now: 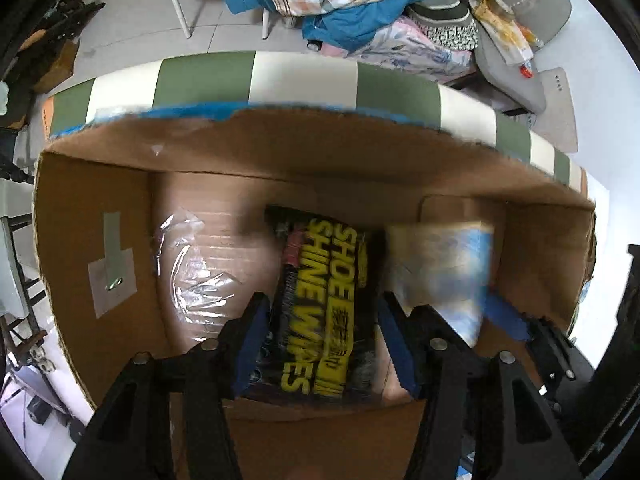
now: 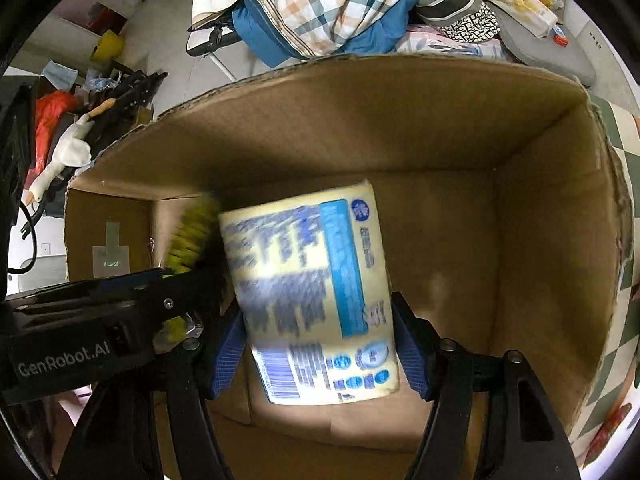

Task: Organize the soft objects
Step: 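Carry both packs over the box and open both tools to drop them, then grasp the lavender cloth with left tool while right tool grasps red snack bag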

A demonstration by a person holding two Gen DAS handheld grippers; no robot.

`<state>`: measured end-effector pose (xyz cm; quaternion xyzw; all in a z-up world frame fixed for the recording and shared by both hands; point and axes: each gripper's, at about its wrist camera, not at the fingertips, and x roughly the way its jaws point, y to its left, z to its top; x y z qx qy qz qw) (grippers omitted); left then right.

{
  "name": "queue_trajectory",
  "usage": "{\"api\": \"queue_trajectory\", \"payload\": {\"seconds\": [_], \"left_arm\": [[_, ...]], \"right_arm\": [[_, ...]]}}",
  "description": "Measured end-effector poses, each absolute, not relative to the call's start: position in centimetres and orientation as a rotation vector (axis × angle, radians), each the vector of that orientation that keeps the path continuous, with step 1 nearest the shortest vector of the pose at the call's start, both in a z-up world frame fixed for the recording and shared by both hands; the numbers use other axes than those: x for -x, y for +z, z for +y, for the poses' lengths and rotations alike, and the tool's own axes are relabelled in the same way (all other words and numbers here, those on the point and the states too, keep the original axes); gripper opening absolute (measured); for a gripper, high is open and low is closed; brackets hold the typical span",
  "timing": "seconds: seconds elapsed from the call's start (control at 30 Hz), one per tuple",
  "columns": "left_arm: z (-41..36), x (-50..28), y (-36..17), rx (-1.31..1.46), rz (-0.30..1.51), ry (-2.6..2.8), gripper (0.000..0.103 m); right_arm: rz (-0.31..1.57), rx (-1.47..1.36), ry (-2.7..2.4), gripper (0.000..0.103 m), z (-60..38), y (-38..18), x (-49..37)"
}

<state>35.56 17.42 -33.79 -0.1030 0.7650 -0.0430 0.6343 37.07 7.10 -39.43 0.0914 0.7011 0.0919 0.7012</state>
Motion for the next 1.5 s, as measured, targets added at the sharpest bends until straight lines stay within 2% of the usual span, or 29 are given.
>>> {"api": "queue_trajectory", "payload": {"seconds": [0.03,0.1,0.17,0.23,0.3,0.33,0.4,0.8,1.17,1.33,1.5], "left_arm": [[17.4,-35.6,-33.8,0.23,1.752,-0.096,0.054],[17.6,-35.2,-33.2,0.24,1.739,-0.079,0.057],[17.8,-34.9,-32.7,0.24,1.723,-0.077,0.077],[18.1,-34.2,-31.7,0.216,1.686,-0.06,0.089],[18.5,-33.4,-30.8,0.195,1.655,-0.045,0.093],[18.7,-33.0,-30.6,0.191,1.647,-0.038,0.095],[19.0,-32.0,-29.9,0.189,1.627,-0.029,0.095],[19.8,-25.0,-25.2,0.142,1.476,0.079,0.095],[18.3,-21.0,-19.6,0.083,1.348,0.082,0.095],[16.2,-20.6,-16.8,0.05,1.303,0.045,0.095],[10.8,-20.6,-14.2,-0.084,1.249,-0.025,0.095]], "right_arm": [[1.555,-0.196,0.198,0.081,7.1,-39.4,-37.0],[1.55,-0.192,0.189,0.09,7.0,-39.1,-37.0],[1.553,-0.194,0.189,0.09,6.9,-38.8,-36.8],[1.559,-0.185,0.192,0.09,6.8,-38.4,-36.5],[1.558,-0.156,0.187,0.092,6.9,-37.9,-36.0],[1.556,-0.143,0.188,0.097,6.8,-37.5,-35.6],[1.556,-0.12,0.187,0.103,6.7,-36.9,-34.8],[1.465,-0.004,0.134,0.103,5.5,-31.9,-29.2],[1.371,-0.039,0.171,0.103,5.0,-26.1,-24.0],[1.332,-0.116,0.178,0.103,3.3,-23.7,-22.6],[1.307,-0.199,0.144,0.103,-1.3,-21.8,-21.5]]}}
